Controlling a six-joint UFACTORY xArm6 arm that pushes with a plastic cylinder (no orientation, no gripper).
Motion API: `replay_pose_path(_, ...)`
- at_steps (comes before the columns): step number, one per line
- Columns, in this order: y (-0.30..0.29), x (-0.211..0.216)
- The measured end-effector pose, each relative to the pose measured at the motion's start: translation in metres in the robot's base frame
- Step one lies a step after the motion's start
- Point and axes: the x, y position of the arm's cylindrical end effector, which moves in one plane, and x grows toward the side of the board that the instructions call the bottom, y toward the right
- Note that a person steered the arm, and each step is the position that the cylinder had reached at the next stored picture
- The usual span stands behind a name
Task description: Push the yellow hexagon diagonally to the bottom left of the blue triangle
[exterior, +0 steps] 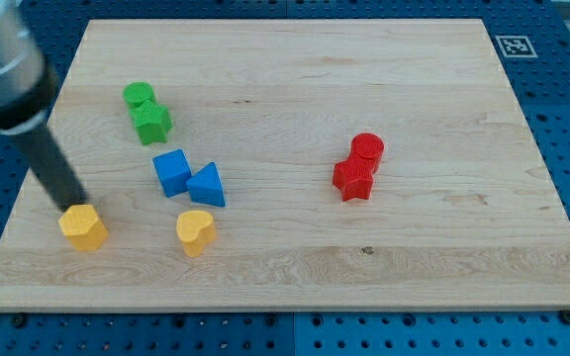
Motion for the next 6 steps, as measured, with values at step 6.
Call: replay_pose_path(6,0.024,0.067)
